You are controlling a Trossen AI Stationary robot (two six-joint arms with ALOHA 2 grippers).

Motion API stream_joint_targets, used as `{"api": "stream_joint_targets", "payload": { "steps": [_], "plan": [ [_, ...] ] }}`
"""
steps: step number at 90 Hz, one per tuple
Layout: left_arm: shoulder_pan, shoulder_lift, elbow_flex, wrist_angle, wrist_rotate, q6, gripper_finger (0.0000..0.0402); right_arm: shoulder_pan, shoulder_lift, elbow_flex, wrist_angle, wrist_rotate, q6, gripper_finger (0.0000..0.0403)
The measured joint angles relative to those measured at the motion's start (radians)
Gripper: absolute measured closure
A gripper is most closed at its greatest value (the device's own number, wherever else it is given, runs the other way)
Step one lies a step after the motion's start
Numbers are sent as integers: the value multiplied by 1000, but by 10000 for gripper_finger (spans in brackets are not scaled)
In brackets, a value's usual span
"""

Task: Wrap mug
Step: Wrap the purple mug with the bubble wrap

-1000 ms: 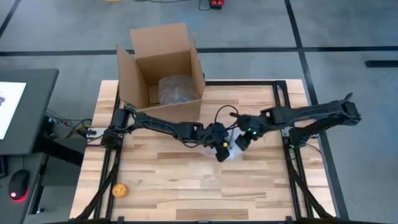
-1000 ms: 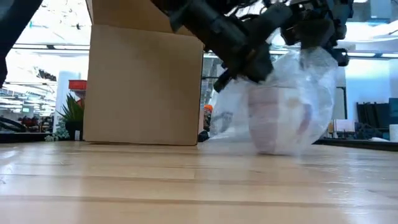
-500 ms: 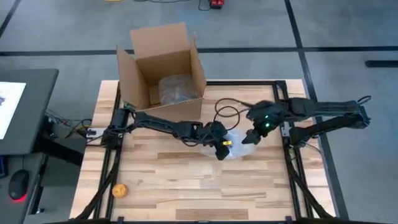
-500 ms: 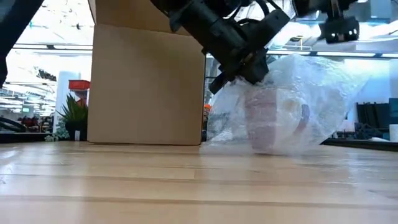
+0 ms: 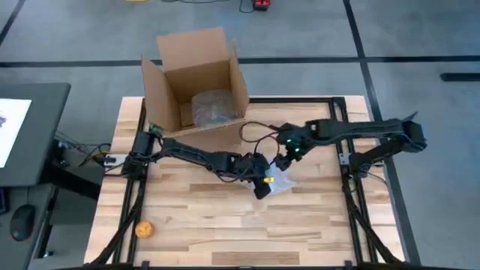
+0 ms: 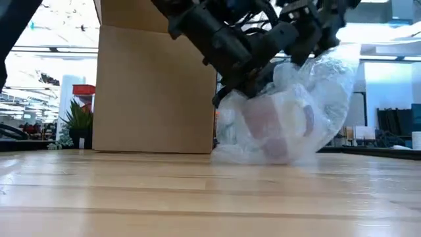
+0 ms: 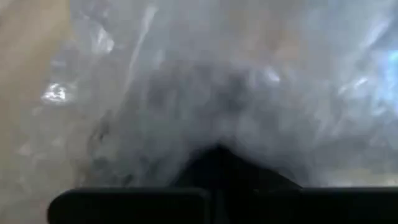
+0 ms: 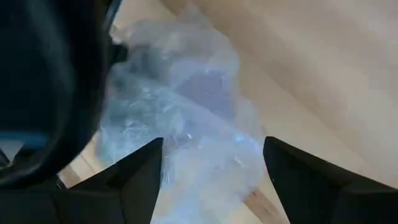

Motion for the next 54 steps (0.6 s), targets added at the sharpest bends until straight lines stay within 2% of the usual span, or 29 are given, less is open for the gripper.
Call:
{"api": "stream_joint_targets", "payload": {
  "steps": [19, 30, 54],
  "plan": [
    [-16, 2, -1, 18, -23, 8, 402, 38, -19, 0, -36, 5, -6, 143],
    [-17, 3, 0, 65, -23, 3, 402, 42, -109, 0, -87, 17, 26, 143],
    [1, 4, 76, 61, -26, -2, 402, 19, -294, 0, -199, 74, 81, 143]
  ]
}}
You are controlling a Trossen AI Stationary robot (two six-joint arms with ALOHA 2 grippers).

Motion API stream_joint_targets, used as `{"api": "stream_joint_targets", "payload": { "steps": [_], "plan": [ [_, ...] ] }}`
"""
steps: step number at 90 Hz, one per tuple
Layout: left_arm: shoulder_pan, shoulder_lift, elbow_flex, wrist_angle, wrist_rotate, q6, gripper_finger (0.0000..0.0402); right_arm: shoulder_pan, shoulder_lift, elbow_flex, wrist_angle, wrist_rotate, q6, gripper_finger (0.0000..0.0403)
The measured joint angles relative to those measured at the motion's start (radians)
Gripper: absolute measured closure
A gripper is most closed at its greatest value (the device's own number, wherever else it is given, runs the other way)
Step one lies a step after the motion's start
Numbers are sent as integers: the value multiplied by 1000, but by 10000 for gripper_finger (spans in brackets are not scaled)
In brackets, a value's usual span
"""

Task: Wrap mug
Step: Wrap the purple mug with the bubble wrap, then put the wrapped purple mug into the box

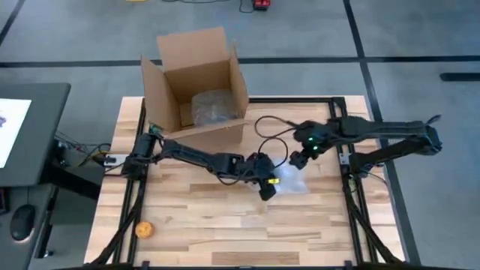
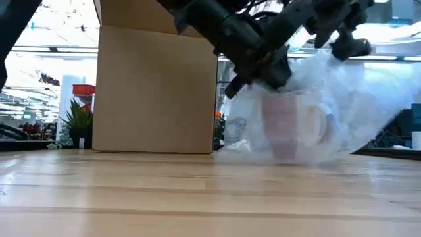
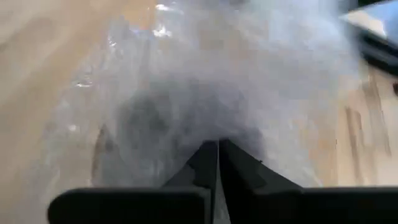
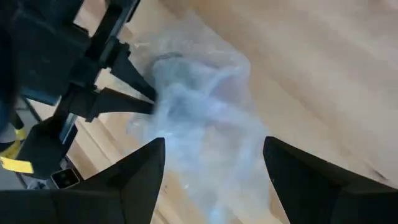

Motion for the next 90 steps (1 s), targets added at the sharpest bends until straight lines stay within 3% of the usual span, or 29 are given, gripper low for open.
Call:
{"api": "stream_joint_targets", "payload": {
  "steps": [16, 48, 67, 90],
  "plan": [
    [-3, -1, 103, -143, 17, 36, 402, -6, -7, 0, -3, 22, 59, 143],
    [-77, -1, 351, -568, -7, 112, 402, 15, 170, 0, 103, 21, 16, 143],
    [-192, -4, 476, -858, -129, -4, 402, 20, 273, 0, 129, 22, 1, 143],
    [-375, -4, 553, -1146, -210, -291, 402, 51, 441, 0, 193, 22, -33, 143]
  ]
}}
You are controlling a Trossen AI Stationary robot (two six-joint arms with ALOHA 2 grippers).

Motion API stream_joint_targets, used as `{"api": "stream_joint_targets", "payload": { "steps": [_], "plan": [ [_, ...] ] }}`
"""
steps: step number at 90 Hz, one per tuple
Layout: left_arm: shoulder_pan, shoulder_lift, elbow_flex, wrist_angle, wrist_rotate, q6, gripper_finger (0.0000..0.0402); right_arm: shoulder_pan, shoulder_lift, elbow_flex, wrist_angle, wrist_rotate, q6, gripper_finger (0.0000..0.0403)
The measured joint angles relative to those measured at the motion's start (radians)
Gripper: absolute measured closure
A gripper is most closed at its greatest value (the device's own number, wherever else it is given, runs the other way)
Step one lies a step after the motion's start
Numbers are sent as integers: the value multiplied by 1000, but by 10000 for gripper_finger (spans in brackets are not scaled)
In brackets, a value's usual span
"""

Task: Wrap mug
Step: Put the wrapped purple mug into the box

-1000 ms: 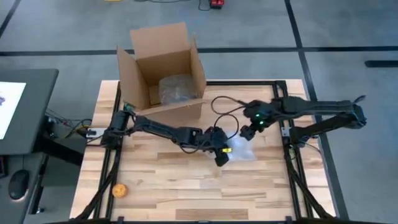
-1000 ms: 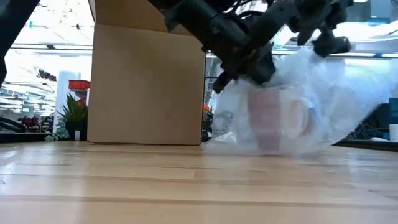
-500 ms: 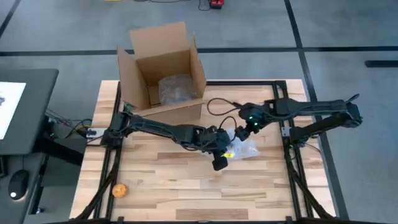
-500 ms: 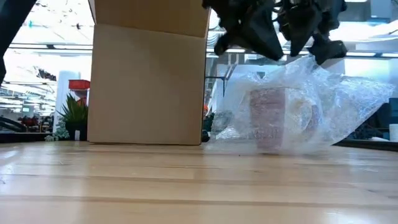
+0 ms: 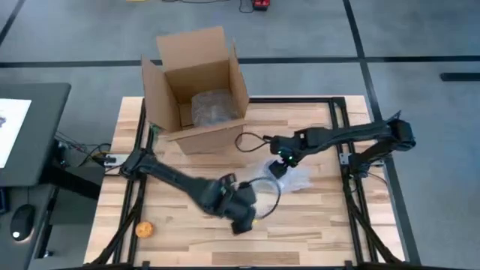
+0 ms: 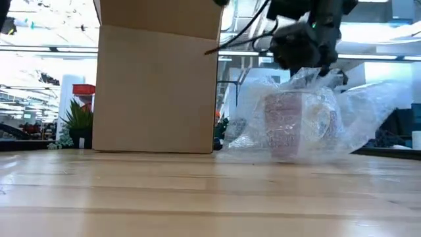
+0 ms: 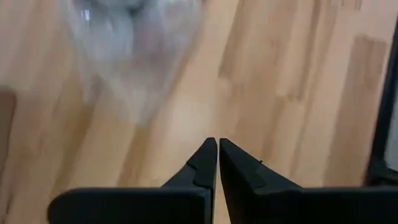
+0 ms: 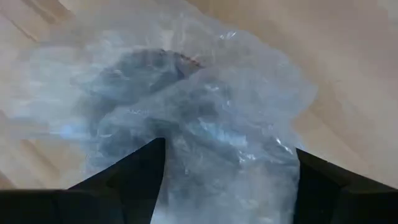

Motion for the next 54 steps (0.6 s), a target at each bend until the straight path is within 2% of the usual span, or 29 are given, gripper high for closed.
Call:
{"api": "stream_joint_targets", "payload": {
  "steps": [10, 18, 27, 35, 42, 54],
  "plan": [
    [-71, 0, 43, -139, -50, -155, 402, 14, 81, 2, 33, 1, -16, 149],
    [-116, 0, 95, -266, -97, -282, 402, 21, 137, 5, 60, 2, -30, 175],
    [-157, -24, 107, -256, -147, -337, 402, 31, 184, 5, 83, 24, -70, 235],
    [-175, -62, 107, -263, -192, -407, 402, 47, 198, 5, 82, 72, -100, 311],
    [-188, -108, 107, -262, -253, -437, 402, 58, 176, 4, 72, 64, -126, 369],
    [-219, -192, 107, -241, -414, -476, 402, 94, 70, 8, -36, 54, -149, 370]
  ]
}}
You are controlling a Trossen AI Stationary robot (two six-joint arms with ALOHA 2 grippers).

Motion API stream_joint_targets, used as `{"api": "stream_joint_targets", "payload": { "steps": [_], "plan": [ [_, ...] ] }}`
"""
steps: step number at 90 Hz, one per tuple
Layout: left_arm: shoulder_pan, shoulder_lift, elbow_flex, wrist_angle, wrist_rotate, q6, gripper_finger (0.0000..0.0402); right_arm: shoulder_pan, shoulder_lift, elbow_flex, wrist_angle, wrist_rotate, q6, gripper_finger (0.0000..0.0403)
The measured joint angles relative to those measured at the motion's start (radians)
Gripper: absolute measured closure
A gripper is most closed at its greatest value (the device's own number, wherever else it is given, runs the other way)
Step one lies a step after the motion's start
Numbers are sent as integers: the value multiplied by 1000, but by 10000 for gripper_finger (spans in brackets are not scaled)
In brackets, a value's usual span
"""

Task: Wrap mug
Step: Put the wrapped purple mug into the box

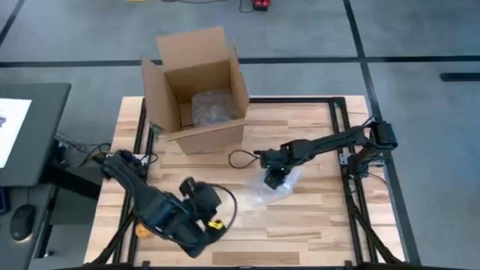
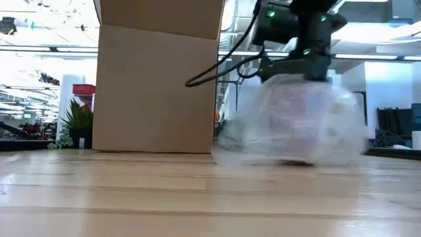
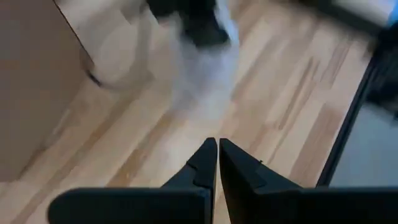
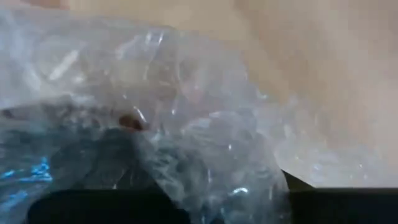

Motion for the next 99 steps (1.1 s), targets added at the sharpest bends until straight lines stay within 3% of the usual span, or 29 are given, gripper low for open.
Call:
{"api": "stream_joint_targets", "payload": {
  "steps": [20, 34, 44, 62, 76, 95, 99],
  "plan": [
    [-44, -159, 0, 87, -370, 65, 402, 94, -320, 108, -45, 5, -17, 370],
    [-17, -251, 0, 152, -494, 247, 402, 149, -497, 220, 247, 4, -77, 370],
    [10, -300, 0, 146, -545, 295, 402, 141, -520, 303, 490, 26, -158, 370],
    [72, -339, -1, 141, -550, 356, 402, 33, -363, 531, 599, -14, -335, 370],
    [100, -333, -1, 95, -534, 367, 402, -82, -139, 813, 604, -109, -420, 370],
    [75, -330, -2, 106, -452, 361, 402, -199, 188, 1276, 607, -156, -474, 370],
    [58, -331, -2, 112, -450, 359, 402, -224, 228, 1286, 682, -183, -467, 370]
  ]
}}
